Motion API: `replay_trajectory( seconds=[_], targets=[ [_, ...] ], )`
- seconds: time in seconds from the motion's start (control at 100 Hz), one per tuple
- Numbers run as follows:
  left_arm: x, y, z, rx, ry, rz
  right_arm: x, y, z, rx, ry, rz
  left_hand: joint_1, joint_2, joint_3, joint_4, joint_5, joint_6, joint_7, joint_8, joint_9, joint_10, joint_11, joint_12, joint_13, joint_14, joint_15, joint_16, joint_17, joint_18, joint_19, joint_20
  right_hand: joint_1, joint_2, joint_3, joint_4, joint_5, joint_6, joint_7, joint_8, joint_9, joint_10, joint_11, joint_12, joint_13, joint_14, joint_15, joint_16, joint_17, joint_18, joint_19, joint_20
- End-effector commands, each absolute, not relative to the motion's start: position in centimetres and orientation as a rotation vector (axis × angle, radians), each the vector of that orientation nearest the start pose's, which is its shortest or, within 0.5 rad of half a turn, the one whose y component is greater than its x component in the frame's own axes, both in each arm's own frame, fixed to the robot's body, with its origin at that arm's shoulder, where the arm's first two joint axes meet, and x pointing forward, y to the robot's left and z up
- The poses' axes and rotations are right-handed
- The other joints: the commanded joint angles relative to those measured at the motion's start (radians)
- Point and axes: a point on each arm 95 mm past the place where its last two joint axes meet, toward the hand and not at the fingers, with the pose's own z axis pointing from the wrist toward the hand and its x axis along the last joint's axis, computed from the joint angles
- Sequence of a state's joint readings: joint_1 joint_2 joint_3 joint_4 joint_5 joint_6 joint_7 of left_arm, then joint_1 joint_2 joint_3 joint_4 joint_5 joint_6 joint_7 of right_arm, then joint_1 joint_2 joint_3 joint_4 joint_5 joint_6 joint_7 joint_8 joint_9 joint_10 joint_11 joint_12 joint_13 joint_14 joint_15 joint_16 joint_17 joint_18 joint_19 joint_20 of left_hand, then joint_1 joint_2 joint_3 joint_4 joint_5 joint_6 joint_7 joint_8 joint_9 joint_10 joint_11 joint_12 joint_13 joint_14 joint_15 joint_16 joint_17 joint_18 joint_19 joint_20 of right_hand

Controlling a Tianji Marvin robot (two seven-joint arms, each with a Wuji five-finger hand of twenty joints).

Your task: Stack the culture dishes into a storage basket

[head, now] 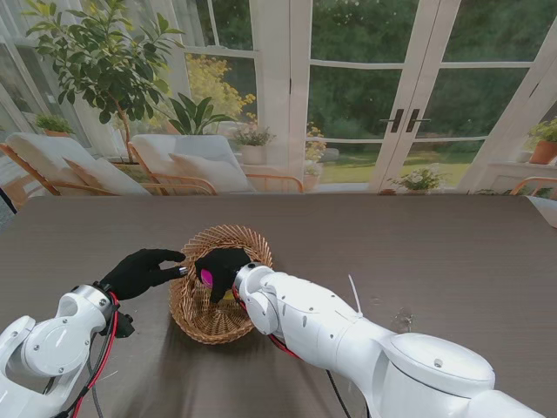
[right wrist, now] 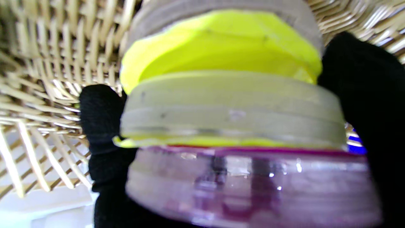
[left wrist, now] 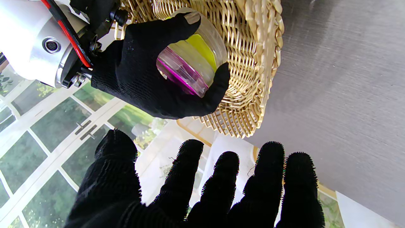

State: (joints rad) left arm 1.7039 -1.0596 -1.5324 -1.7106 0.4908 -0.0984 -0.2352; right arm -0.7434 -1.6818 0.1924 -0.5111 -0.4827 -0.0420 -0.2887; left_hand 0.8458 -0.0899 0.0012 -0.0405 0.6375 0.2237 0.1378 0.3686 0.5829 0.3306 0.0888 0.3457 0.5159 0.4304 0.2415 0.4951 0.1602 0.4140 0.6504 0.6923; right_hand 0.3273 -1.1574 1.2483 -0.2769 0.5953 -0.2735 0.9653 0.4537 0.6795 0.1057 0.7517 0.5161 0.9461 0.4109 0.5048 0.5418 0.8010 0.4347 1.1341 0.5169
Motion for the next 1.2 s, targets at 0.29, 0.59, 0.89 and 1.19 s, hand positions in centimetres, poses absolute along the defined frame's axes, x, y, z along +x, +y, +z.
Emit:
replay_trajectory(
  seconds=[0.29,0.59,0.89,1.19],
  targets=[
    [38.55,8.63,-29.43,-1.709,1.302,-1.691,49.24,28.03,-36.82,0.984,1.934,1.618,0.033,0.035,-0.016,0.030,0.010,0.004,0.005,0.003,0.001,0.009,-0.007,-0.014,-0.010,0.025,-0.014,-0.003,-0.009,0.015,0.018,0.012,0.067,0.104,0.103,0.112,-0.108,0.041,0.027,0.039,-0.128,-0.030,0.056,0.036,-0.094,-0.236,0.138,-0.005,-0.192,-0.117,-0.007,0.064],
    [38.59,8.62,-29.54,-1.710,1.307,-1.689,49.30,28.03,-36.65,0.955,1.947,1.606,0.033,0.035,-0.016,0.030,0.012,0.004,0.006,0.004,0.001,0.010,-0.007,-0.014,-0.011,0.025,-0.014,-0.003,-0.010,0.014,0.018,0.012,0.030,0.125,0.084,0.108,-0.124,0.040,0.020,0.038,-0.168,-0.024,0.050,0.027,-0.149,-0.219,0.127,-0.026,-0.258,-0.113,-0.028,0.058],
    [38.67,8.57,-29.60,-1.710,1.312,-1.690,49.33,28.04,-36.59,0.934,1.952,1.596,0.034,0.035,-0.016,0.030,0.011,0.005,0.006,0.004,0.001,0.011,-0.007,-0.014,-0.010,0.025,-0.014,-0.003,-0.009,0.015,0.018,0.013,-0.022,0.140,0.047,0.097,-0.156,0.043,-0.028,0.016,-0.210,-0.018,0.035,0.015,-0.197,-0.200,0.082,-0.055,-0.316,-0.091,-0.078,0.040],
    [38.74,8.54,-29.65,-1.710,1.316,-1.690,49.34,27.96,-36.55,0.925,1.959,1.579,0.033,0.035,-0.016,0.030,0.011,0.004,0.006,0.003,0.001,0.011,-0.007,-0.014,-0.010,0.025,-0.014,-0.003,-0.009,0.015,0.019,0.013,-0.082,0.158,0.009,0.084,-0.211,0.041,-0.060,0.002,-0.267,-0.011,0.004,-0.015,-0.245,-0.174,0.013,-0.092,-0.365,-0.056,-0.147,0.016]
  ],
)
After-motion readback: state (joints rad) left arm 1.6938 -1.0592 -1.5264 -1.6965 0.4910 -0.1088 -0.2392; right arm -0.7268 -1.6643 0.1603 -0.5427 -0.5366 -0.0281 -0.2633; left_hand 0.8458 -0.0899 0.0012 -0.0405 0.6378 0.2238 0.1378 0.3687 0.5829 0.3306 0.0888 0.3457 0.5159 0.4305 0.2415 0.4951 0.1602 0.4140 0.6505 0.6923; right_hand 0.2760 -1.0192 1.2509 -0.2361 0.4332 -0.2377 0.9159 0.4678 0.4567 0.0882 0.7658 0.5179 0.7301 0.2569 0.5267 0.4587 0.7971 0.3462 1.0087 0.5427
